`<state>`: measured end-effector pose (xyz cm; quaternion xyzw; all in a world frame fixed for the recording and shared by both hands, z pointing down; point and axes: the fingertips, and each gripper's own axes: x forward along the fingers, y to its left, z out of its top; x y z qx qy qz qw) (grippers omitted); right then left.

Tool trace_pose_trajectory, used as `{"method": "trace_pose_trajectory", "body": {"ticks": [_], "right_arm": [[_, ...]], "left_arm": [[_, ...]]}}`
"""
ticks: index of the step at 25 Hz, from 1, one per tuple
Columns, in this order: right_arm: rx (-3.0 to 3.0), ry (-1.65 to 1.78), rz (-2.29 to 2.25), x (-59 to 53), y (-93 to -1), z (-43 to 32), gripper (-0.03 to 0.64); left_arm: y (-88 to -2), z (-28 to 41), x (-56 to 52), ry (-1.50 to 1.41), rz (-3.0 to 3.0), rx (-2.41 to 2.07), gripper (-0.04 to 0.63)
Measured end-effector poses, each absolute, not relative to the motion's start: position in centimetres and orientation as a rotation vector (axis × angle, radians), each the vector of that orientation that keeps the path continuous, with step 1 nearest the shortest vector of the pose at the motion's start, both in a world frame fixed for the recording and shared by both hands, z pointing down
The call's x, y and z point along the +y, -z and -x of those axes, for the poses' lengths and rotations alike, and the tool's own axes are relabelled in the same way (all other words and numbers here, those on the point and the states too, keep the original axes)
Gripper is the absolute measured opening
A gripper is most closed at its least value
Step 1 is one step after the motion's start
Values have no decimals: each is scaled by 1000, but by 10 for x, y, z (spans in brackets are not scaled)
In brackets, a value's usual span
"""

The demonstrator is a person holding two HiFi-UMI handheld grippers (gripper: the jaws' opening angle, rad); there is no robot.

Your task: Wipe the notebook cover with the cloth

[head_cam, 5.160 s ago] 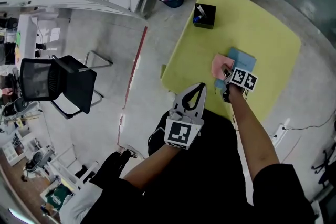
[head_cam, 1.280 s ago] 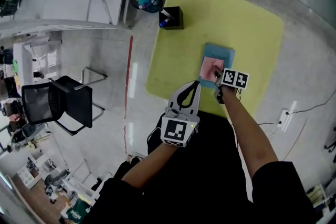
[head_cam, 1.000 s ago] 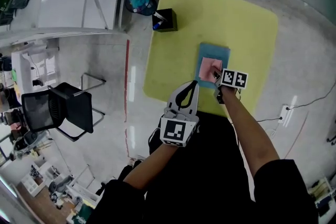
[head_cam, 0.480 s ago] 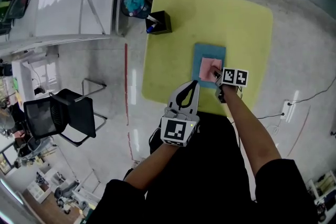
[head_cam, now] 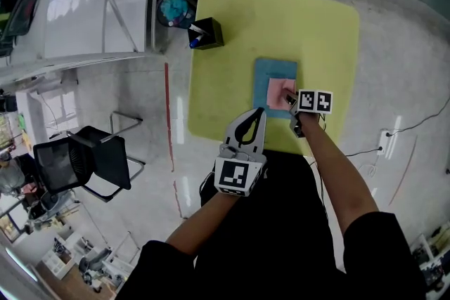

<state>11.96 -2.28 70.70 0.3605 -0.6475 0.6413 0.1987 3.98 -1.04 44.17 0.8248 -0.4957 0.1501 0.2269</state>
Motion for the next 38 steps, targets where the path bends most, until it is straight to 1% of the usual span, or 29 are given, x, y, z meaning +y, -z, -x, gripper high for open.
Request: {"method": "trace_pose_trajectory", "body": {"ticks": [28, 32, 38], "right_arm": [[-1827, -1812, -1000, -19, -706, -146, 37], [-1851, -1739, -1033, -17, -707, -159, 37], [-1910, -1764, -1155, -19, -680, -161, 37]], "left_arm": [[-440, -43, -2, -423, -2273, -1376, 14], [-441, -37, 6, -406, -2261, -1398, 14], [-439, -14, 19, -401, -2235, -1431, 14]]}}
